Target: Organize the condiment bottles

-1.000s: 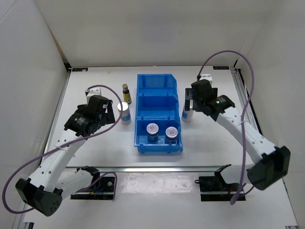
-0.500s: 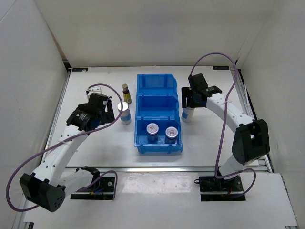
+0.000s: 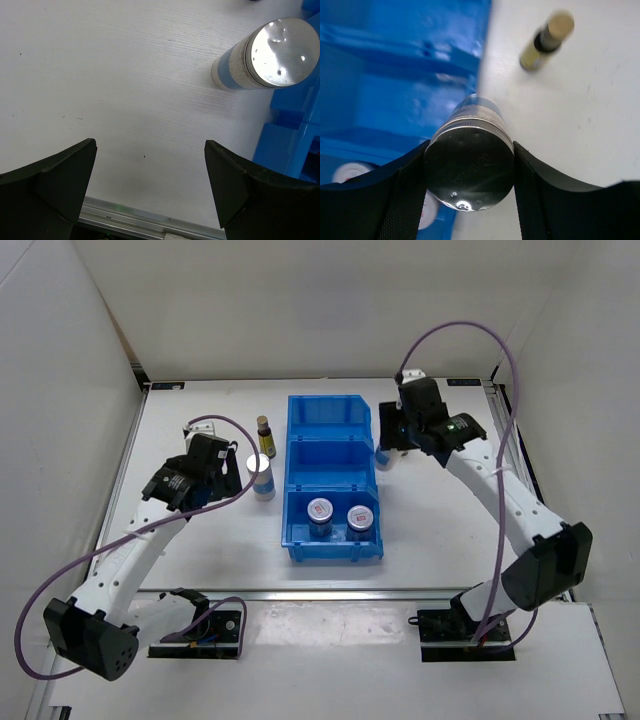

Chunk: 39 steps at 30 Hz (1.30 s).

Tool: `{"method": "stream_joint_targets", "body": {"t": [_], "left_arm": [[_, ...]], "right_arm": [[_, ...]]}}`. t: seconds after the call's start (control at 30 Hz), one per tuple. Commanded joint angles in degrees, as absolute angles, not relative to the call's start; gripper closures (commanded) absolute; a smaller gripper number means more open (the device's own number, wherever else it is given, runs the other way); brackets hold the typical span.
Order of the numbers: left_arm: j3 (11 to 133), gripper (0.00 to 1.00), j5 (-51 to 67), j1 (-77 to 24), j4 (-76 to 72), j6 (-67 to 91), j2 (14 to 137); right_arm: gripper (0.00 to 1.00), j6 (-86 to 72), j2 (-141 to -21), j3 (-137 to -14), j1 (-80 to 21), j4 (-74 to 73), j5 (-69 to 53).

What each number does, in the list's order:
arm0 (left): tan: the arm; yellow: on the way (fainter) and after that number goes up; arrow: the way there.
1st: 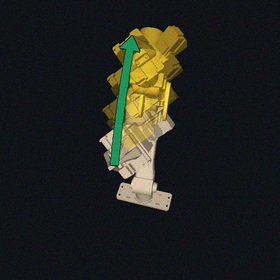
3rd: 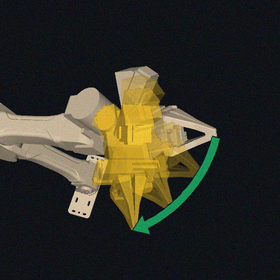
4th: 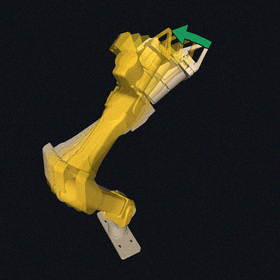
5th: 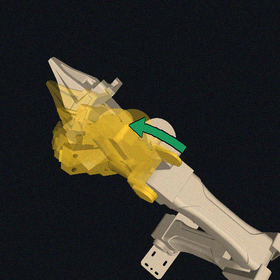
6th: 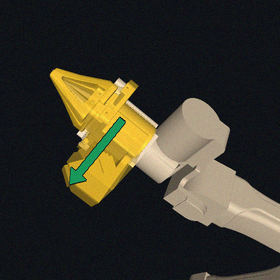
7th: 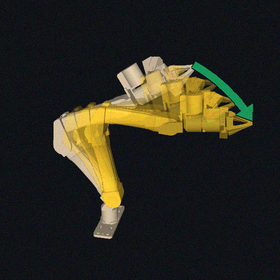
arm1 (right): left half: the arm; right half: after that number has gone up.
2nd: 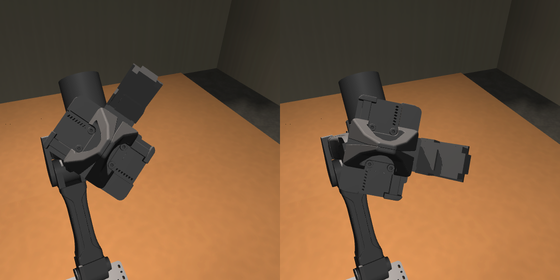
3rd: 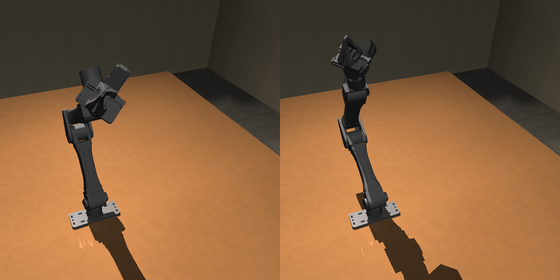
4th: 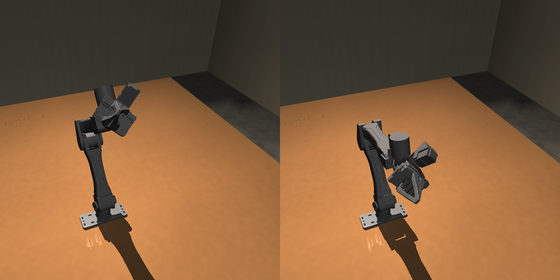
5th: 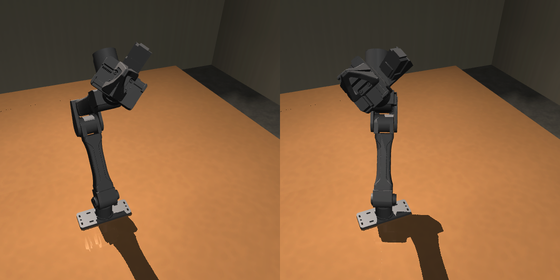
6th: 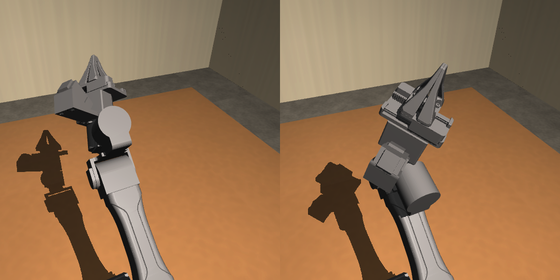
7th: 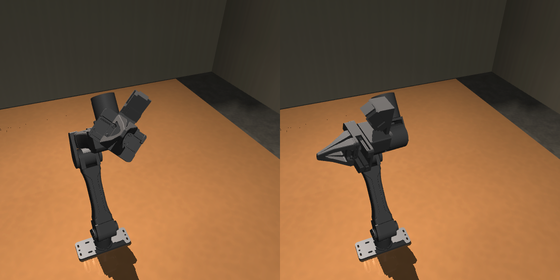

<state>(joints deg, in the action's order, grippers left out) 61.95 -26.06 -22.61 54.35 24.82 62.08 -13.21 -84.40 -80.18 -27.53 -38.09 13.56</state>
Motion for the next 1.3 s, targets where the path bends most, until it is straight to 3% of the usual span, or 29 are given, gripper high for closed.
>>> {"method": "stream_joint_targets", "body": {"t": [0.0, 0.27, 0.6, 0.67, 0.73, 0.87, 1.03, 1.27], "left_arm": [[63.0, 0.00, -25.1, -22.2, 53.5, 24.3, 62.2], [63.0, 0.00, -25.1, -22.2, 53.5, 24.3, 62.2], [63.0, 0.00, -25.1, -22.2, 53.5, 24.3, 61.7], [63.0, 0.00, -25.1, -22.2, 53.5, 24.3, 62.2], [63.0, 0.00, -25.1, -22.2, 53.5, 24.3, 62.2], [63.0, 0.00, -25.1, -22.2, 53.5, 24.3, 62.2], [63.0, 0.00, -25.1, -22.2, 53.5, 24.3, 62.7], [63.0, 0.00, -23.9, -22.2, 53.5, 23.8, 64.0]], "right_arm": [[0.92, -11.8, -81.3, -89.0, -30.4, -35.4, 14.9], [0.92, -11.2, -90.9, -94.6, -37.3, -35.4, 14.9], [0.92, -12.9, -100.2, -96.4, -38.0, -38.0, 18.7], [0.84, -12.9, -101.8, -96.4, -38.0, -38.0, 19.2], [0.82, -12.9, -103.1, -96.4, -38.0, -38.0, 19.2], [0.57, -14.0, -104.4, -95.2, -38.0, -38.5, 19.2], [0.37, -16.9, -104.4, -93.3, -38.0, -38.5, 19.2], [0.00, -20.4, -99.2, -90.1, -38.0, -38.0, 23.2]]}}
